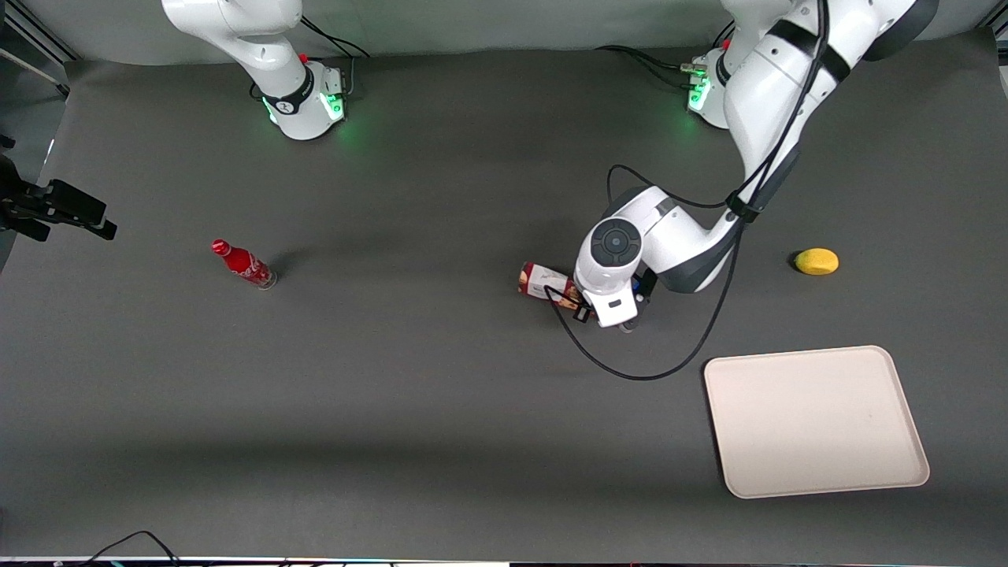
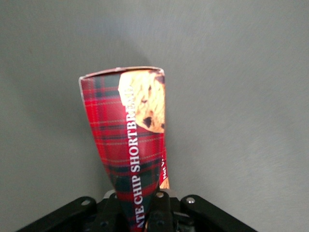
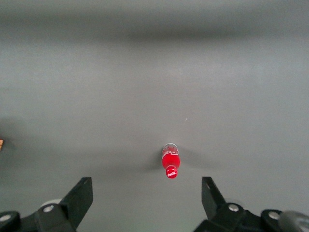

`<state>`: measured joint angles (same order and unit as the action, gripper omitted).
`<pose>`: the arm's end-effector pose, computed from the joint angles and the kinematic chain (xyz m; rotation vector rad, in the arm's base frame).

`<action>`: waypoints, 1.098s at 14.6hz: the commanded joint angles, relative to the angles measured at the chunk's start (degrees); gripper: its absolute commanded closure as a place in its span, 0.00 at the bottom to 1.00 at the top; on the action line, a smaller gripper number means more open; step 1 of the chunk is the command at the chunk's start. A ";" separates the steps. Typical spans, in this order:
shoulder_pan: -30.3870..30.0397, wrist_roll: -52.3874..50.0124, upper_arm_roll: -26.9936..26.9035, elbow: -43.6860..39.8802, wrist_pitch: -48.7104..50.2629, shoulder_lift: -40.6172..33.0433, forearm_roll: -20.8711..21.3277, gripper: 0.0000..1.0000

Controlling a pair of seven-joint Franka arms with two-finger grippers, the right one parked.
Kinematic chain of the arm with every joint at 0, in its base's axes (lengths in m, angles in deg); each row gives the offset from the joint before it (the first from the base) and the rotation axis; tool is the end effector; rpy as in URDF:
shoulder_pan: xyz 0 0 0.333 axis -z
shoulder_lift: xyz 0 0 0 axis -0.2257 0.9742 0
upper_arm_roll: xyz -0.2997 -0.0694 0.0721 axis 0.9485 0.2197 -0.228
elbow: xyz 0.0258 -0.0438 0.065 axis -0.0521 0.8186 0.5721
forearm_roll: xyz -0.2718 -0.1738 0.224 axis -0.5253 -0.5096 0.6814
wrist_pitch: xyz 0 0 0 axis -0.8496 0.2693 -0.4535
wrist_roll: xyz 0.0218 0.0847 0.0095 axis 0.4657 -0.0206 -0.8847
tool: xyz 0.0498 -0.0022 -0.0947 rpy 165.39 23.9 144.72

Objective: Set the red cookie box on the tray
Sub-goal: 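Lift the held cookie box and carry it toward the white tray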

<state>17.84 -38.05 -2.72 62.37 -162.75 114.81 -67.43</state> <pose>0.5333 -0.3681 0.2249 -2.6342 -1.6412 0.1089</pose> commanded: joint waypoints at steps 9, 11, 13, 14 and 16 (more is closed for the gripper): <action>-4.01 48.72 -9.60 -32.77 53.68 -12.67 -16.38 1.00; -4.62 59.97 -13.29 -38.83 59.76 -13.20 -16.38 1.00; -5.67 69.39 -16.72 -43.41 62.59 -13.47 -16.65 1.00; -5.85 74.39 -19.09 -45.00 63.12 -13.47 -17.00 1.00; -5.85 86.07 -25.58 -45.63 63.04 -13.47 -17.26 1.00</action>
<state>11.64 34.09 -21.19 20.25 -101.65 100.74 -83.15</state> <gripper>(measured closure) 0.863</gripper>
